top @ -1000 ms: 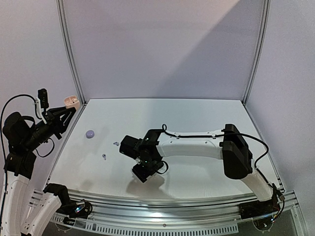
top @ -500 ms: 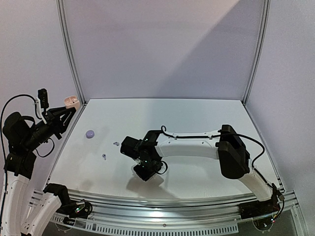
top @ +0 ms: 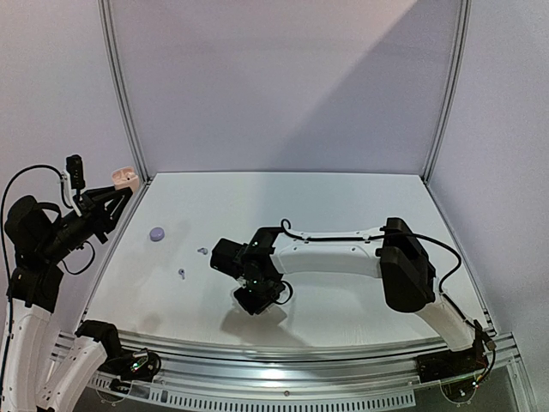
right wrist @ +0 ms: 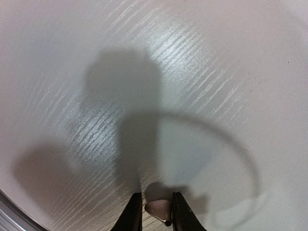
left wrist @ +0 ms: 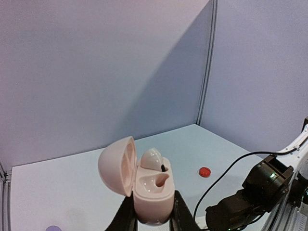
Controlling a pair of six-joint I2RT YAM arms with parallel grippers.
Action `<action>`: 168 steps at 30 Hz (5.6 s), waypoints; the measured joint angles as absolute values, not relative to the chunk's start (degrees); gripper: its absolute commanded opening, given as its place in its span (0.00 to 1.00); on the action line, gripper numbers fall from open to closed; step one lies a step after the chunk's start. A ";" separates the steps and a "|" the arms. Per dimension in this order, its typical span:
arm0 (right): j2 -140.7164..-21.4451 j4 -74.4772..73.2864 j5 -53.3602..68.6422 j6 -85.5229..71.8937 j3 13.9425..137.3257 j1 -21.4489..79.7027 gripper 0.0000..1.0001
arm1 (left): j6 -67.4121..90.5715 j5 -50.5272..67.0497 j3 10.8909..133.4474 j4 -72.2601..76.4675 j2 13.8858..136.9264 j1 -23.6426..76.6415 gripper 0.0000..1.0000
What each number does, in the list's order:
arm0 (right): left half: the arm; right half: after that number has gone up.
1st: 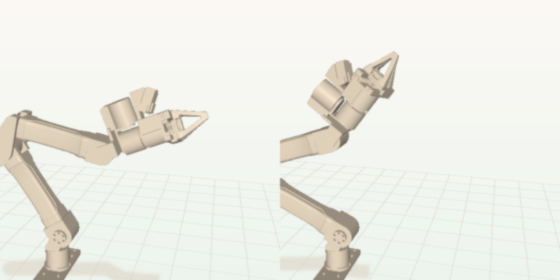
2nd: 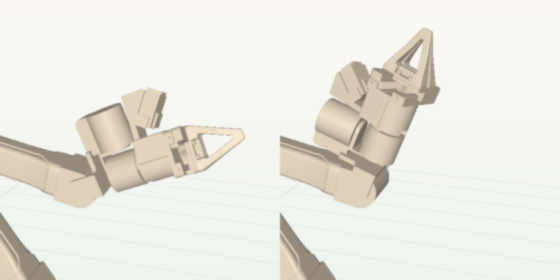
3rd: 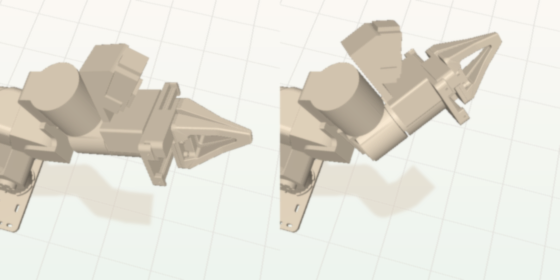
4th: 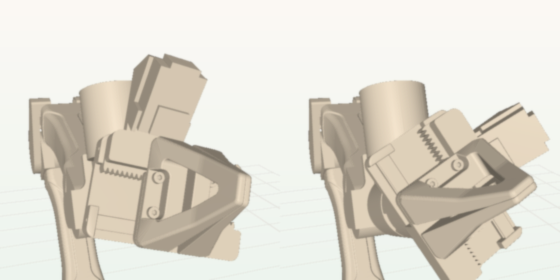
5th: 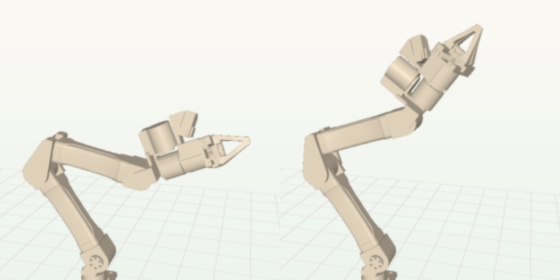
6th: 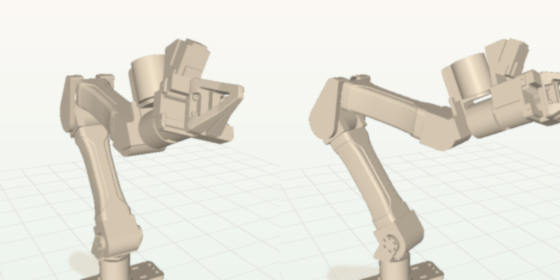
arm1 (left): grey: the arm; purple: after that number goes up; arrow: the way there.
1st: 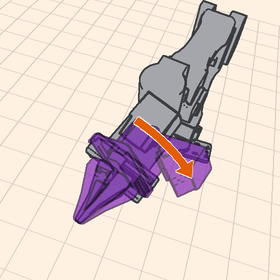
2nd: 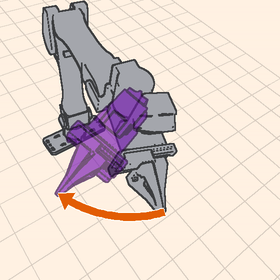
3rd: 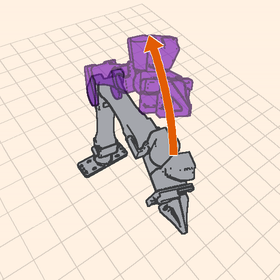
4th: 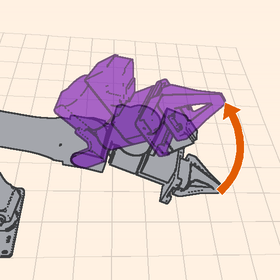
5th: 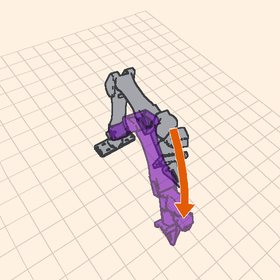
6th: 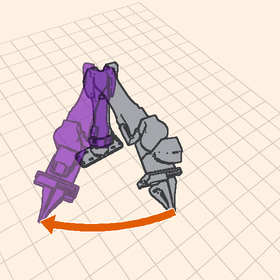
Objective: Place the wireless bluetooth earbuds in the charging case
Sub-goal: Pick up the left earbud from the corner of the board, then insert the left earbud into the left side groove of the charging case, then close the charging case with the earbuds.
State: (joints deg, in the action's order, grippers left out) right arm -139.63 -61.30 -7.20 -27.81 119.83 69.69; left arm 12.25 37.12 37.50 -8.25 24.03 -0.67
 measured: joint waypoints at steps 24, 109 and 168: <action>-119.11 -40.75 -10.74 -17.89 118.50 69.97 0.00 | 10.48 48.66 29.41 2.61 22.81 0.01 0.00; -123.33 -11.18 -5.06 -2.20 128.97 76.99 0.22 | -1.52 44.58 29.12 7.29 23.29 13.52 0.00; -128.62 -22.87 6.59 -22.33 132.75 70.89 0.28 | -55.88 46.83 30.68 -26.02 21.04 13.78 0.00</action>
State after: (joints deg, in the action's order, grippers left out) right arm -128.62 -22.87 6.59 -22.33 132.75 70.89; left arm -55.88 46.83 30.68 -26.02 21.04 13.78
